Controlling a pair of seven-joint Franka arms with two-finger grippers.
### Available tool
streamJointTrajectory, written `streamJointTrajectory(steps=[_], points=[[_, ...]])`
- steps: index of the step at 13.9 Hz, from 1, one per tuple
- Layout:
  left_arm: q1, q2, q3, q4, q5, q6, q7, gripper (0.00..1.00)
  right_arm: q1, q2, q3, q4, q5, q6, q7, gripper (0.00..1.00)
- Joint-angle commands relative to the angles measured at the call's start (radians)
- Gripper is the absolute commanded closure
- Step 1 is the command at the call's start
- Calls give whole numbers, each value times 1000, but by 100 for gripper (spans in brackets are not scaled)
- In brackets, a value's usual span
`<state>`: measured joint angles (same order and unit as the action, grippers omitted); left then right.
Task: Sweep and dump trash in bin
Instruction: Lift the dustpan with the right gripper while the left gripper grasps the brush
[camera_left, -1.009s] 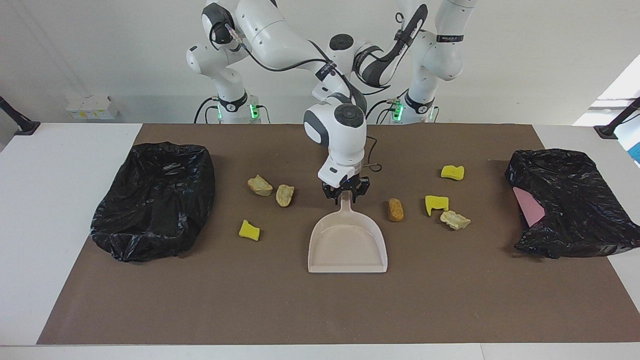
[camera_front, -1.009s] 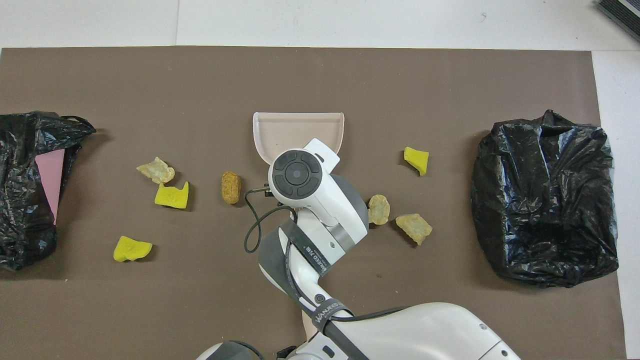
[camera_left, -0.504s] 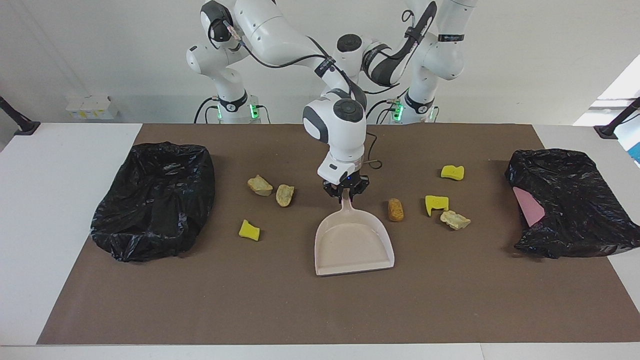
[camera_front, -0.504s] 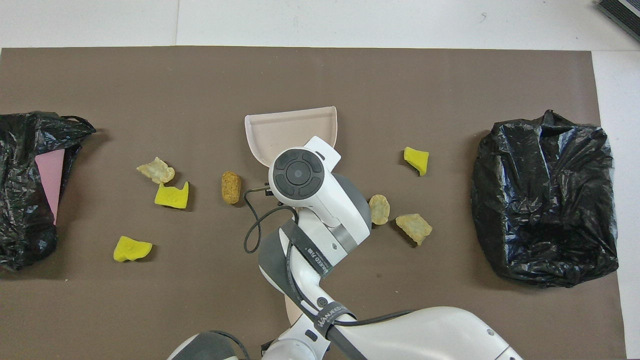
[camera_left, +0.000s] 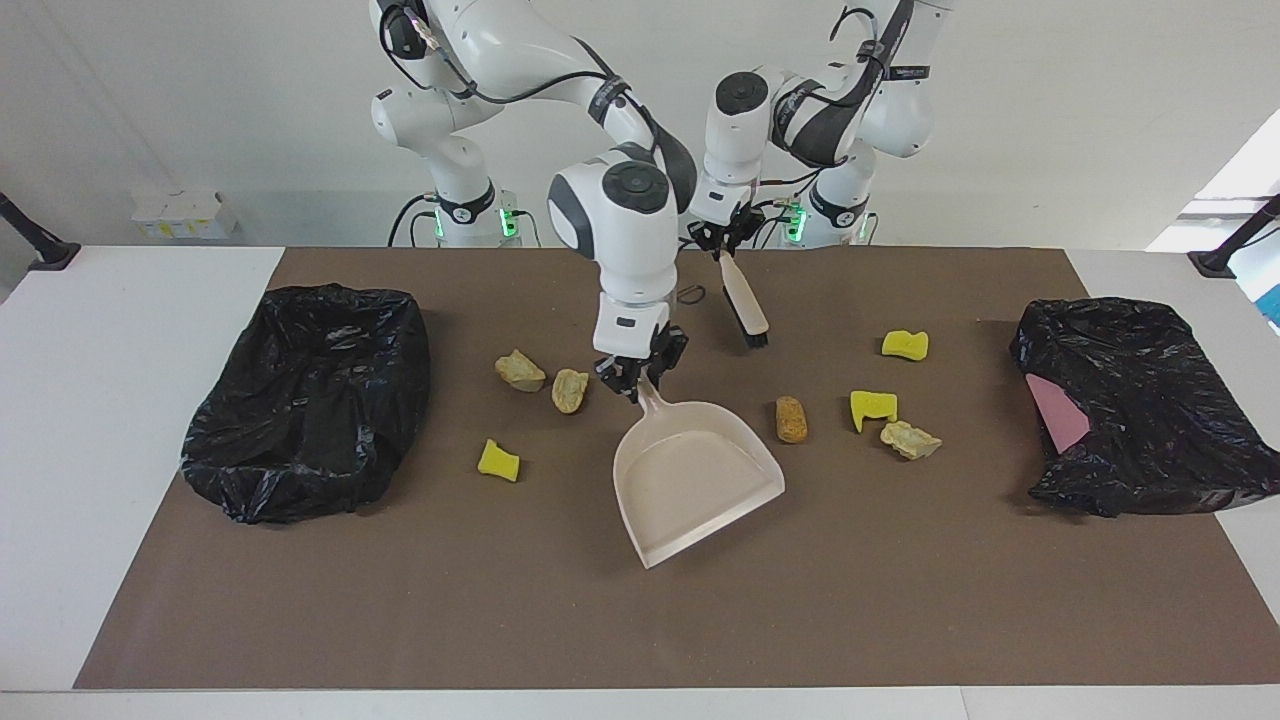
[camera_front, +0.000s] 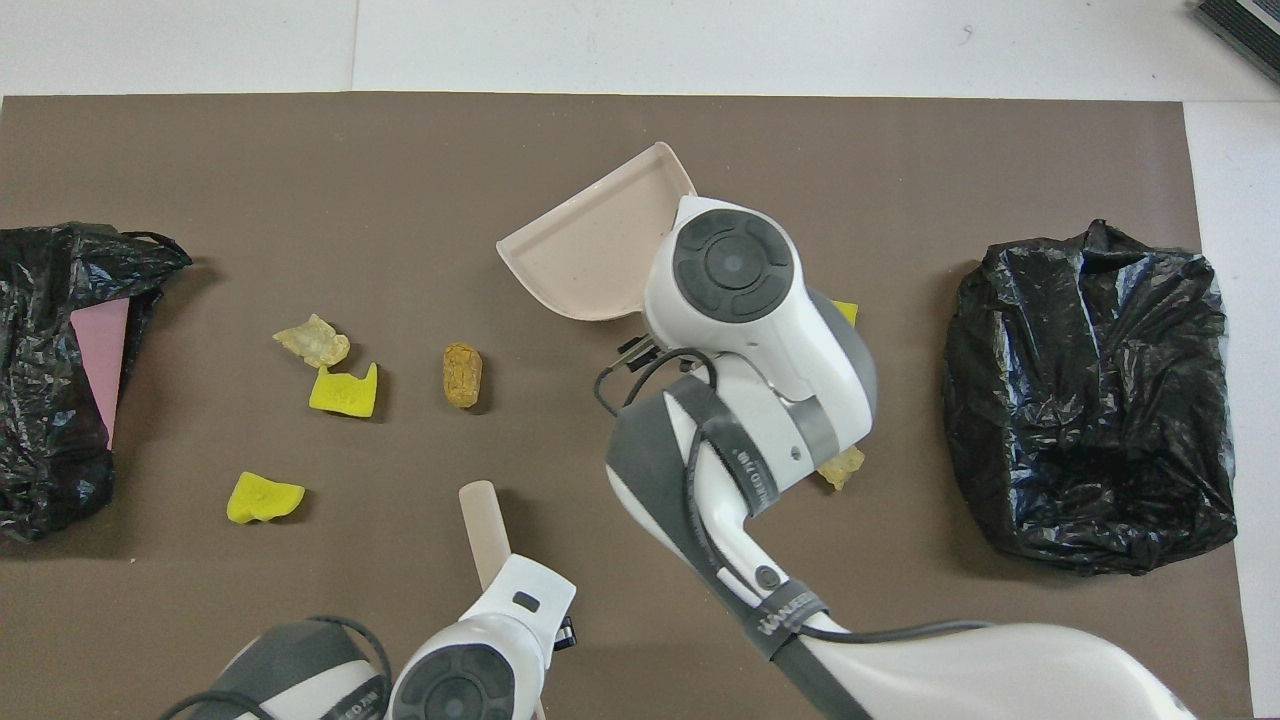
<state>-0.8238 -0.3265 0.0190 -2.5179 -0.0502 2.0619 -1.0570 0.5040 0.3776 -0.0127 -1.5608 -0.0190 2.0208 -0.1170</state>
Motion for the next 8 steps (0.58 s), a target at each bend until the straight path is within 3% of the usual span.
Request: streamJointTrajectory(steps=[1,8], points=[[144,-20,-8,88,21,-124,-1,100,-28,-20,10,-15,2,-25,-206,100],[478,-23,-1,77,59,-249,12,100,-104,-2,13,-10,8,-62,-720,100]])
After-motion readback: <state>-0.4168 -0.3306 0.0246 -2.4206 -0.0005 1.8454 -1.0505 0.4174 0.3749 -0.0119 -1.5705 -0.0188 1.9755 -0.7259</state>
